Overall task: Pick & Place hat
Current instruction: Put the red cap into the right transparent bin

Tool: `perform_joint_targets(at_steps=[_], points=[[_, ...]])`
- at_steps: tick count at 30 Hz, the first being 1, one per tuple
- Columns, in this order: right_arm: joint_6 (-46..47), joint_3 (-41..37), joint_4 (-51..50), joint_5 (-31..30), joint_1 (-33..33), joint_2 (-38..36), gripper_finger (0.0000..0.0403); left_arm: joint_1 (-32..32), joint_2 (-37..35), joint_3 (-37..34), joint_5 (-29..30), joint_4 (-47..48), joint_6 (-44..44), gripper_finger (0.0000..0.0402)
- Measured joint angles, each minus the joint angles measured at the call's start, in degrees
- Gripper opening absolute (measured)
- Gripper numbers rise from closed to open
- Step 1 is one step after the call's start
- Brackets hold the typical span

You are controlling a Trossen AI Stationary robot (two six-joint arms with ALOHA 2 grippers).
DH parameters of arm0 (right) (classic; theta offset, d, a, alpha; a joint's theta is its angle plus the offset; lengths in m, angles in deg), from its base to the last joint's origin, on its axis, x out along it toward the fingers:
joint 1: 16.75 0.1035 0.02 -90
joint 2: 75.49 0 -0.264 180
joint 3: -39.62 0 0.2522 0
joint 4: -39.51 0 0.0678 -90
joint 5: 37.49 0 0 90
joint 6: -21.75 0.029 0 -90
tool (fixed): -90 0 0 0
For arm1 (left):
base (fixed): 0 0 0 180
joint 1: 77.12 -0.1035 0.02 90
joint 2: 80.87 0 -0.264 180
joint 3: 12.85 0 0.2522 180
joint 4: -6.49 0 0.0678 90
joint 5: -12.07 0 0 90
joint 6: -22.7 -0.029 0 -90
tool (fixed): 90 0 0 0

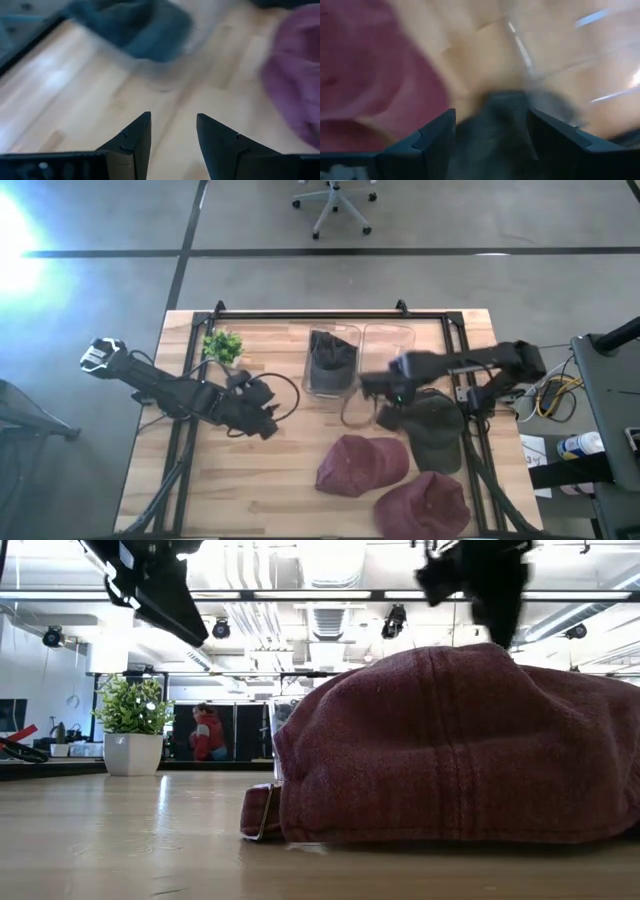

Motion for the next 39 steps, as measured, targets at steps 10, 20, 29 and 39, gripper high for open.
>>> perform_joint_targets(at_steps=[10,20,29,39], points=[[26.6,-16.5,19.4,13.6,10.9,-3.9,0.0237,-0.8,0.1,-7.0,-17.8,-23.7,1.0,0.0151],[55.0,-32.3,44.4,9.7,21.6,-10.5,0.0234,-1.1,5.7,-11.2,-20.8,-42.1,4.1,0.0151],[67.8,-42.0,55.0,0.3,26.9,-16.5,0.0235,-1.2,18.7,-1.4,-27.2,-42.6,-6.0,0.0151],[68.9,-42.5,50.1,-0.5,29.6,-16.9,0.0235,-1.6,30.4,8.7,-31.5,-34.4,-9.4,0.0151]])
